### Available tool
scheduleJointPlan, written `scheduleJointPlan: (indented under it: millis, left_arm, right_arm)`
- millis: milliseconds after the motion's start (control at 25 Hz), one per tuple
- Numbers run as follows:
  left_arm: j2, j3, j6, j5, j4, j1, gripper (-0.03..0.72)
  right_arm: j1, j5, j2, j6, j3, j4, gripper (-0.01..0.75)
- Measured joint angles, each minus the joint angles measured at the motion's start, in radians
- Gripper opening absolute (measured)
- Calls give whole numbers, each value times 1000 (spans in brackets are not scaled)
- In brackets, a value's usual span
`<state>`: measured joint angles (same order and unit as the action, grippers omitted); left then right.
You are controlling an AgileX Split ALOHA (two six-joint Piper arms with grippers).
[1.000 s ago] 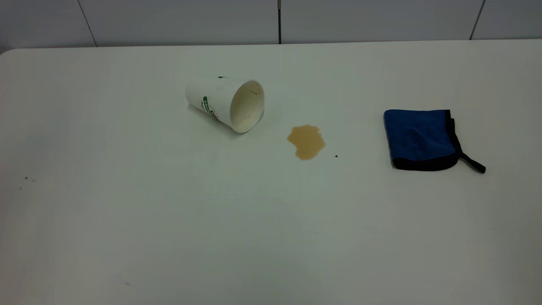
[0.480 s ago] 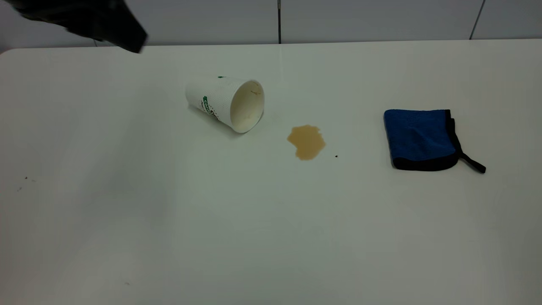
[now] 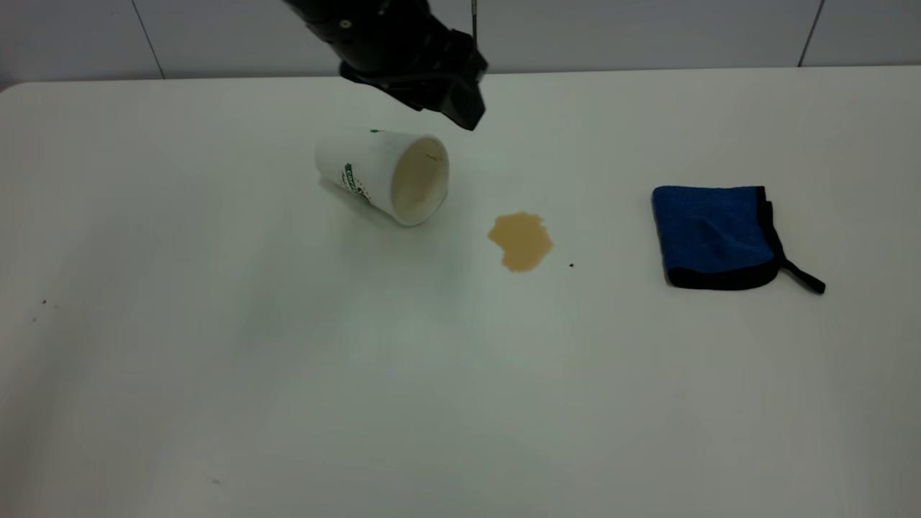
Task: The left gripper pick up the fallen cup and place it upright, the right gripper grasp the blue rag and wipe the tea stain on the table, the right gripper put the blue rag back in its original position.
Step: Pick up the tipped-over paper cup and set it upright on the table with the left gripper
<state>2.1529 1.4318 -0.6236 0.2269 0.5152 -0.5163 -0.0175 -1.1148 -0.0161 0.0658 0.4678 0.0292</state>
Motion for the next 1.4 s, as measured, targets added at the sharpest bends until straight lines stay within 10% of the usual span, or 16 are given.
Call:
scheduleJointPlan:
  millis: [480,920,1400]
  left_arm:
    - [106,350,388,431,-508,-43,566]
    - [253,361,1065,412,-1217,-133,565]
    - [316,362,1171,340,-1297,-135,565]
  right_arm:
    - [0,0,0,0,0,0,532]
    - [0,0,0,0,0,0,532]
    - [0,0,0,0,0,0,532]
